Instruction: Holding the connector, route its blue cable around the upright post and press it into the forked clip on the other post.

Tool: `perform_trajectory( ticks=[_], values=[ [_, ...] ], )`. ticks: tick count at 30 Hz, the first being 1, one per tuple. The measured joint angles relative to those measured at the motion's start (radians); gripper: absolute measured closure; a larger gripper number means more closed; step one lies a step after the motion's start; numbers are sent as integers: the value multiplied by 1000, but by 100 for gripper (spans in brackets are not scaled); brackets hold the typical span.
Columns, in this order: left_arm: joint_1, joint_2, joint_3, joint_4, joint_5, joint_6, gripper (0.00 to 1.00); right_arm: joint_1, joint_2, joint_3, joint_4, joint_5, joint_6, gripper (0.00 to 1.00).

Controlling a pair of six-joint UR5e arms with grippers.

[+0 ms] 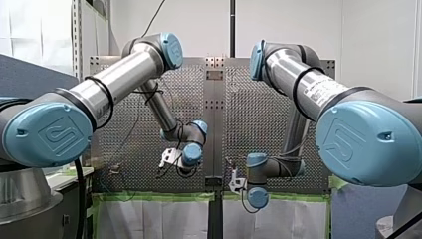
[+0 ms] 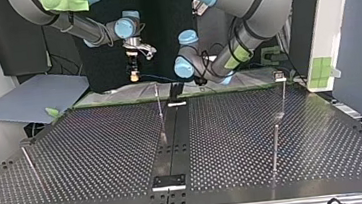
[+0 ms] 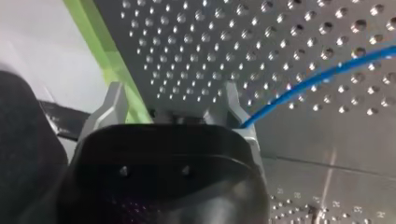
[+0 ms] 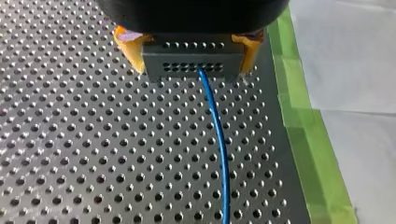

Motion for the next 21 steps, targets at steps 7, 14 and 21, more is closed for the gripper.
perform_trajectory(
  ticks=[7, 14, 21],
  values=[
    [-8, -3, 0, 15, 53, -53, 0, 3, 1, -21, 37, -46, -1, 100],
    [-10, -3, -14, 32, 107, -106, 0, -10, 0, -30, 68, -103, 1, 100],
    [-10, -3, -31, 46, 152, -161, 0, -25, 0, -41, 95, -135, 4, 100]
  ],
)
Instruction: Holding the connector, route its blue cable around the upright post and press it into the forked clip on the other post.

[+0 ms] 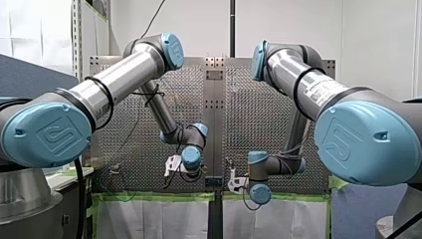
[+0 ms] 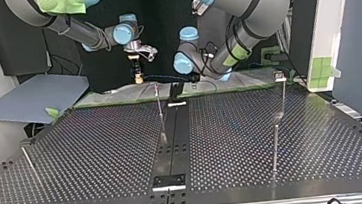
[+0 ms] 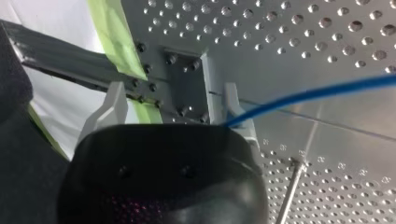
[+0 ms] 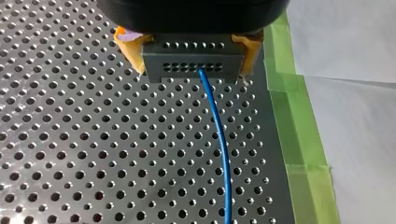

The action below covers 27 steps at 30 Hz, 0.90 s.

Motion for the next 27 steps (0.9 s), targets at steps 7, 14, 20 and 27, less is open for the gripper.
perform_trajectory(
  ticks=[7, 14, 20, 27],
  values=[
    [-4, -16, -10, 12, 8, -53, 0, -6, 0, -18, 36, -30, 0, 100],
    [-5, -53, -11, 55, 17, -111, 0, -10, 0, -25, 49, -58, 1, 100],
    [-5, -56, -11, 106, 28, -162, 0, -15, 0, -27, 52, -78, 2, 100],
    [-6, -56, -11, 161, 50, -211, 0, -18, 1, -32, 52, -110, 1, 100]
  ],
)
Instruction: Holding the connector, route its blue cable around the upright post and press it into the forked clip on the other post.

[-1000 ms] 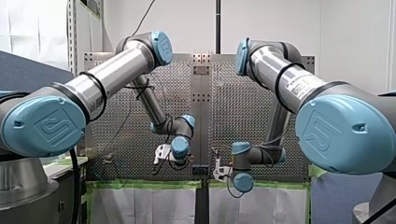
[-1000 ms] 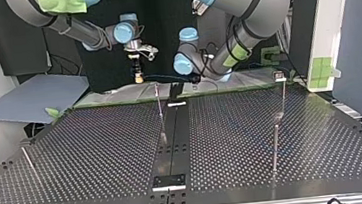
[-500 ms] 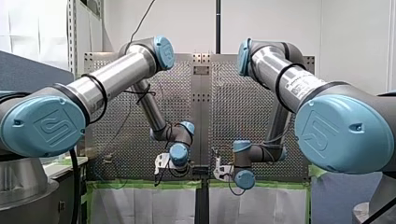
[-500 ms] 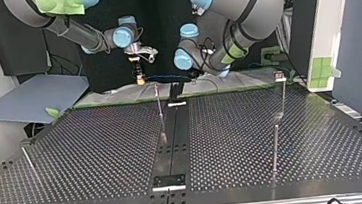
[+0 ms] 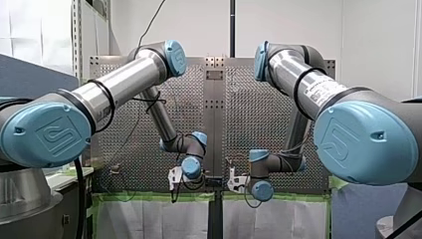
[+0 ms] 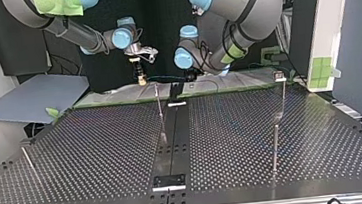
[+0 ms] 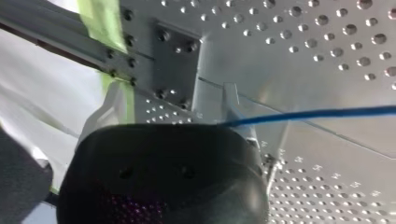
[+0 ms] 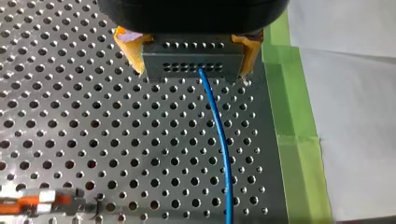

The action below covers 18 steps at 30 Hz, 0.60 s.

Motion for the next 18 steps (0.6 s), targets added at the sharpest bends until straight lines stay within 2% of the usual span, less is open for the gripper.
perform_trajectory(
  ticks=[7, 15, 16, 17, 18],
  values=[
    [-7, 0, 0, 25, -5, -10, 0, -8, 0, -11, 8, -45, 2, 100],
    [-14, 0, -1, 33, -42, -9, 0, -16, 0, -15, 14, -59, 3, 100],
    [-15, 0, -1, 33, -45, -9, 6, -16, 0, -15, 14, -59, 3, 100],
    [-16, 0, -1, 32, -49, -8, 23, -16, 0, -15, 14, -60, 3, 100],
    [-16, 0, -1, 32, -52, -6, 23, -16, 0, -15, 14, -60, 3, 100]
  ],
)
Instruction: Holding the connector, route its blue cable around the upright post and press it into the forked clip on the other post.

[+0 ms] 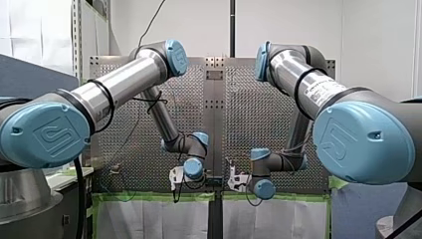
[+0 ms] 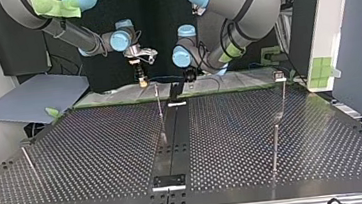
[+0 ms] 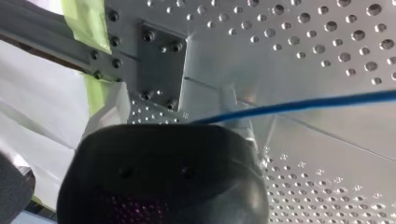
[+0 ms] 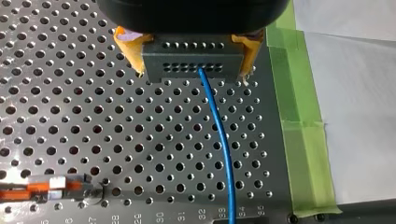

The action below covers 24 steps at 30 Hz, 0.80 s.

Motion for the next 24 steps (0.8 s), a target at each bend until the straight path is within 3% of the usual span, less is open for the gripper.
perform_trajectory(
  ticks=[2, 3, 4, 5, 13, 19, 21, 23, 24],
  values=[
    [-2, 0, 0, 0, -4, 4, 52, 0, 0, 0, 0, 0, 0, 100],
    [-2, 0, 0, -1, -5, 6, 52, 0, 0, 0, 1, 0, 0, 100],
    [-3, 0, 0, -1, -6, 7, 66, 0, 0, 0, 2, 0, 0, 100],
    [-4, 0, -1, -1, -7, 9, 70, 0, 0, 1, 2, 0, 0, 100],
    [-6, 1, -33, 31, -4, 13, 73, -2, 0, 0, 6, 1, 0, 100],
    [-8, 1, -40, 57, 24, 44, 71, -6, 0, -2, 6, 0, 0, 100],
    [-10, 1, -40, 60, 24, 54, 74, -7, 0, -2, 7, 0, 0, 100],
    [-11, 1, -41, 60, 20, 63, 88, -8, 0, -2, 8, 0, 0, 100],
    [-12, 1, -41, 60, 18, 66, 88, -8, 0, -2, 9, 0, 0, 100]
  ],
)
